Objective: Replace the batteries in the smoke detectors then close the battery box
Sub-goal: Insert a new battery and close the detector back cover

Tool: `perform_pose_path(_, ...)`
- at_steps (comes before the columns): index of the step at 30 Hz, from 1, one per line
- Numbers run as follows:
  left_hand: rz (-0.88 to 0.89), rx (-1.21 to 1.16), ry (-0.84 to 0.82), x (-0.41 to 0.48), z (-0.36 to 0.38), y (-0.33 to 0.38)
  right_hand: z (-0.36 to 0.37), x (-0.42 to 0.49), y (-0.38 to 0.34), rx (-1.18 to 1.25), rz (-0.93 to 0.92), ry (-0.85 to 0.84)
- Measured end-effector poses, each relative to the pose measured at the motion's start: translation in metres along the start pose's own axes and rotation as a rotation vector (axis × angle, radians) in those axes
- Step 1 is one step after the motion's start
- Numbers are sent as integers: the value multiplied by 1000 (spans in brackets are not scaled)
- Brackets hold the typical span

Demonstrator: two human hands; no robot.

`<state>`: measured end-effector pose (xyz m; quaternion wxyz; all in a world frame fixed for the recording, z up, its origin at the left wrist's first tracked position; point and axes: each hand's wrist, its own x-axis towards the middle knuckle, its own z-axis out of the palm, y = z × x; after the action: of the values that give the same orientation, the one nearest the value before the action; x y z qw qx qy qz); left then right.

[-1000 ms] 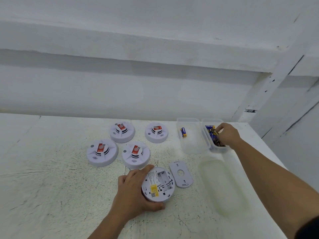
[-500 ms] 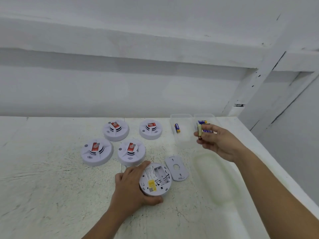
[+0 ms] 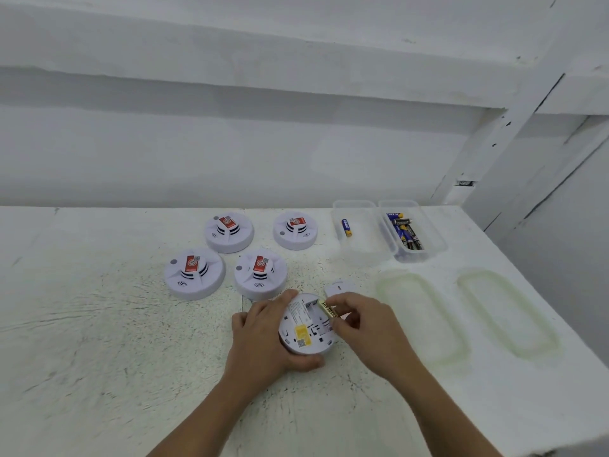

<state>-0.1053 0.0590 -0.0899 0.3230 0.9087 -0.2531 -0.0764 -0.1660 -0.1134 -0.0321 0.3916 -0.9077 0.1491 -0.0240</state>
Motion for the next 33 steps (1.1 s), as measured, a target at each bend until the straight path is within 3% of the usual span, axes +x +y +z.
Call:
perform_pose_path(3, 1, -11, 14, 0, 0, 1, 15, -8, 2, -181, -154, 80)
perform_pose_path(8, 15, -1, 13, 0, -1, 1, 24, -9, 10, -223, -220, 111)
perform_pose_path(16, 61, 8, -15, -2, 0, -4, 17, -6, 20, -146, -278, 7)
perform_pose_path(22, 102, -1, -27, -3, -2, -8, 8, 3, 24, -72, -246, -171)
perform_pose_path(33, 77, -66, -10, -2, 1, -9, 8, 9, 35, 72, -222, -167)
